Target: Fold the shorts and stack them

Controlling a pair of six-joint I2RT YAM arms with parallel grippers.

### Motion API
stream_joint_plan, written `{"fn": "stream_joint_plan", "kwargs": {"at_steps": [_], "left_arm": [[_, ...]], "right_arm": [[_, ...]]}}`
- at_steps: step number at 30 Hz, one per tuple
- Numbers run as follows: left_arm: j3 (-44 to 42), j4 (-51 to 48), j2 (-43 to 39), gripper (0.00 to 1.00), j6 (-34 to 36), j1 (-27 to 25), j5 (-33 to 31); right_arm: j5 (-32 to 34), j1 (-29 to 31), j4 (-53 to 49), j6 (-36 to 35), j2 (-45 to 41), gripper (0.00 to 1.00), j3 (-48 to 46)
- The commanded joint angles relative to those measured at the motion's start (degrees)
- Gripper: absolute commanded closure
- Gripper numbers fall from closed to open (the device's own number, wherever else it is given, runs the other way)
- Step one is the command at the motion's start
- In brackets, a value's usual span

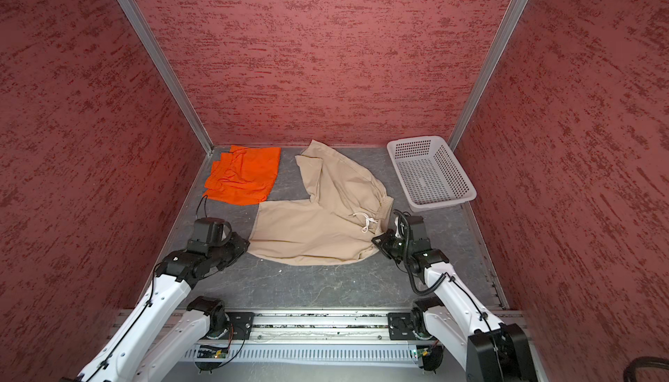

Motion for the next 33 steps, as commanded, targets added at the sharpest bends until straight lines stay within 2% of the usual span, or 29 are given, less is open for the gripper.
{"fn": "stream_joint_plan", "kwargs": {"at_steps": [1,3,7,12,17,20,23,27,30,33], "left_arm": [[0.24,-7.06,-3.15,0.48,-4.07,-0.66,-0.20],[1.17,-8.61,-5.15,0.44,-4.46,-0.77,-0.67],[2.46,-6.59,-6.49,0.45,-3.55,-0.86,-1.27],[0.45,6.00,-0.43,0.54,-2.70,-1.92,2.86],[-0.68,18.46,10.01,0.68,-2.94,-6.81,2.96],[-0.70,25.19,17.27,0.80,-3.42,-9.42,2.96],[-0.61,30.62,24.44,0.87,-3.70,-10.65,3.33],[-0.24,34.32,32.60,0.94,-4.57,-10.62,4.20],[-1.07,35.32,36.02,1.00,-6.51,-10.44,4.06],[-2.41,34.30,37.38,1.00,-8.91,-10.09,3.46]], "right_arm": [[5.28,0.52,-13.35,1.25,-5.45,0.63,1.88],[8.66,0.52,-20.35,0.29,-8.78,0.58,5.76],[13.84,0.58,-29.80,-2.27,-9.12,0.57,14.11],[19.09,2.59,-34.93,-6.21,-3.51,0.59,22.99],[24.96,3.70,-39.63,-9.38,0.59,0.57,29.05],[21.20,4.34,-34.16,-9.79,1.33,0.62,27.82],[17.70,8.48,-24.57,-7.08,3.91,0.73,22.66],[16.82,11.06,-13.79,-4.25,7.70,0.86,14.97],[18.33,10.98,-9.89,-3.47,9.74,0.91,10.43],[19.94,10.57,-8.19,-2.82,11.41,0.93,6.72]]}}
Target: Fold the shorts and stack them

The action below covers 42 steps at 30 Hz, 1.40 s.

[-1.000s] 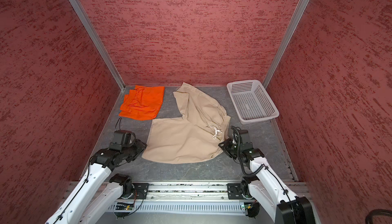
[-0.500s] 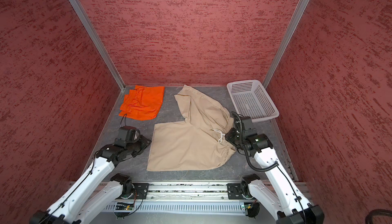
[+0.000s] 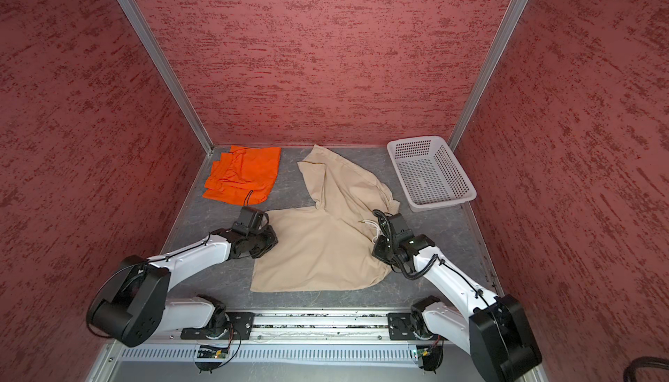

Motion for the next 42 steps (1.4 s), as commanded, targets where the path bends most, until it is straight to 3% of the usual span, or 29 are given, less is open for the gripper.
{"fn": "stream_joint_plan", "kwargs": {"at_steps": [1,9,12,16,21,24,31,37,42], "left_arm": [[-2.14,1.10,0.61,1.00,-3.18,0.40,-0.51],[-8.02,-3.85,-3.95,1.00,-6.56,0.47,-2.09],[-10.54,-5.58,-7.42,1.00,-8.08,0.39,-1.72],[-10.37,-9.36,-15.56,1.00,-8.47,-0.16,-1.27],[-6.15,-7.69,-22.25,1.00,-5.23,-0.16,-4.15],[-3.18,-3.88,-19.27,1.00,-2.20,0.60,-4.01],[4.10,5.15,-1.21,1.00,0.75,3.10,0.69],[4.00,9.64,8.24,1.00,-1.53,3.39,2.07],[0.05,9.60,9.20,1.00,-3.33,3.92,1.53]], "right_arm": [[2.35,-0.57,6.51,2.80,0.69,0.94,-2.95],[2.57,-3.26,7.29,6.98,-2.67,0.94,-12.28],[2.83,-3.43,5.35,8.08,-6.16,0.87,-13.35],[2.27,-2.80,-0.05,6.92,-9.07,0.74,-7.51],[1.86,-0.02,1.67,3.31,-5.39,0.71,3.81],[0.07,1.03,7.21,1.72,0.22,0.71,7.43],[-0.90,1.09,17.37,1.29,9.77,0.75,6.08],[0.06,-0.42,19.94,3.97,8.72,0.77,-1.62],[1.79,-1.57,18.02,6.19,5.25,0.83,-7.05]]}}
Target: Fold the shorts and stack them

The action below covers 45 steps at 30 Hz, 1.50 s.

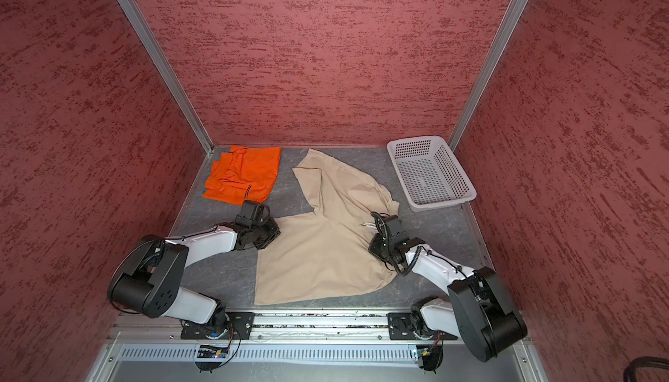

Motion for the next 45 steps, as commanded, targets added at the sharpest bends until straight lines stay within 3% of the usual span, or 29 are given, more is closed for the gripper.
{"fn": "stream_joint_plan", "kwargs": {"at_steps": [1,9,15,19,29,34,41,45], "left_arm": [[-3.90,-0.21,0.06,1.00,-1.52,0.62,-0.26],[-10.57,-3.65,-8.54,1.00,-2.80,0.50,-0.56],[-8.19,-7.40,-19.29,1.00,-0.85,0.56,-1.69],[-5.35,-5.92,-21.20,1.00,1.92,1.17,-1.36],[-2.16,1.28,-8.71,1.00,4.29,2.40,2.19],[-3.14,1.61,-5.02,1.00,4.91,2.67,2.40],[-4.03,1.59,-3.81,1.00,5.12,3.19,2.57],[-4.24,1.59,-3.43,1.00,5.15,3.38,2.79]], "right_arm": [[2.91,-0.55,-1.78,3.13,-2.39,0.84,-2.93],[4.77,1.92,-7.52,4.36,-6.13,0.88,-3.86],[7.43,3.55,-13.00,2.27,-9.04,0.73,6.05],[7.27,4.27,-10.94,-1.95,-7.35,0.64,14.75],[-2.54,5.77,12.82,-8.48,12.47,0.52,27.64],[-5.39,5.45,17.83,-11.27,24.64,0.48,34.70],[-14.94,4.18,28.09,-9.71,37.97,0.47,42.68],[-16.66,4.90,29.49,-9.43,44.22,0.47,48.14]]}}
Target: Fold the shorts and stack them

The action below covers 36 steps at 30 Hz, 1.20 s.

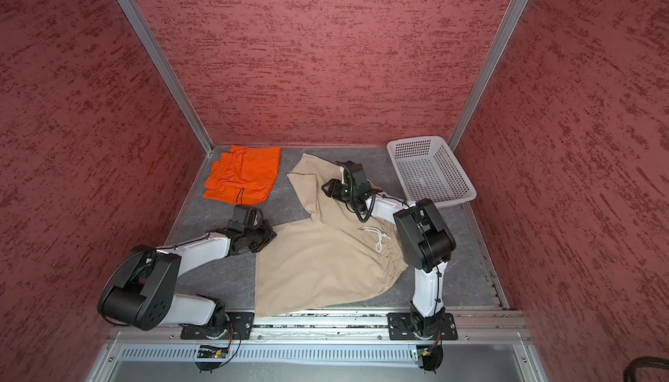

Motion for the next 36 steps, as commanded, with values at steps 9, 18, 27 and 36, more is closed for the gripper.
{"fn": "stream_joint_plan", "kwargs": {"at_steps": [9,18,27,36], "left_arm": [[-0.23,1.32,1.01,1.00,0.49,0.48,0.57],[-0.33,1.57,1.45,1.00,0.35,0.49,0.87],[0.45,1.22,2.32,1.00,0.76,0.65,0.50],[1.92,-0.53,0.77,1.00,1.47,1.30,0.45]], "right_arm": [[-4.64,0.56,4.58,0.13,15.18,0.49,14.98],[-3.10,1.01,0.97,-0.84,22.79,0.51,23.72],[-4.22,1.76,-0.40,-0.80,28.45,0.81,31.65],[-5.38,4.61,-0.15,-3.44,24.37,1.00,32.27]]}}
